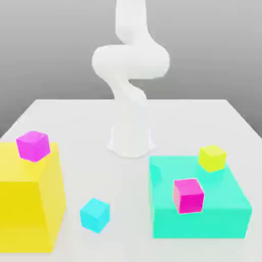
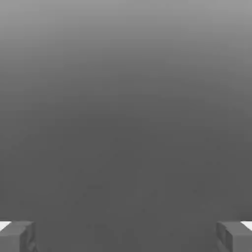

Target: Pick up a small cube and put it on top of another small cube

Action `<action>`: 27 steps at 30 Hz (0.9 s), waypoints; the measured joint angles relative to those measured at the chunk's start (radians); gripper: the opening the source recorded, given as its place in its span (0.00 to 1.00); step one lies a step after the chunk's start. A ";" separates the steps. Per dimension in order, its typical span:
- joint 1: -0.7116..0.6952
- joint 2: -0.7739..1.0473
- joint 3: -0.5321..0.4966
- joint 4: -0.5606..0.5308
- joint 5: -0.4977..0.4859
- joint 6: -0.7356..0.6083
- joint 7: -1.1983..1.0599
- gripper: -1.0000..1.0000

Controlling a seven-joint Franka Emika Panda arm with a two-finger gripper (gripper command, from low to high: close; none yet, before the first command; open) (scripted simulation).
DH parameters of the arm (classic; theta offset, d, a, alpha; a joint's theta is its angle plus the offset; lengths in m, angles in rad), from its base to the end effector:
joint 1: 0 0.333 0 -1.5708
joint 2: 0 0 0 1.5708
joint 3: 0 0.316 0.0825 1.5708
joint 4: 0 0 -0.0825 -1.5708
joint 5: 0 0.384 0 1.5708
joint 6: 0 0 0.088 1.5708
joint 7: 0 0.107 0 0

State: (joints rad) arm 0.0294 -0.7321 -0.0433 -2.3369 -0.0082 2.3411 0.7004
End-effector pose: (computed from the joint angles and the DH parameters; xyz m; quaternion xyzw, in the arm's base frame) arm 0.3739 -0.0110 0.6721 -0.8747 0.3247 -0.3347 0.1321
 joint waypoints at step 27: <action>0.167 0.737 -0.367 -0.398 0.074 0.443 -1.191 0.50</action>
State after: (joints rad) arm 0.1959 0.0051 -0.4105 -2.7345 0.0659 2.7838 -0.4910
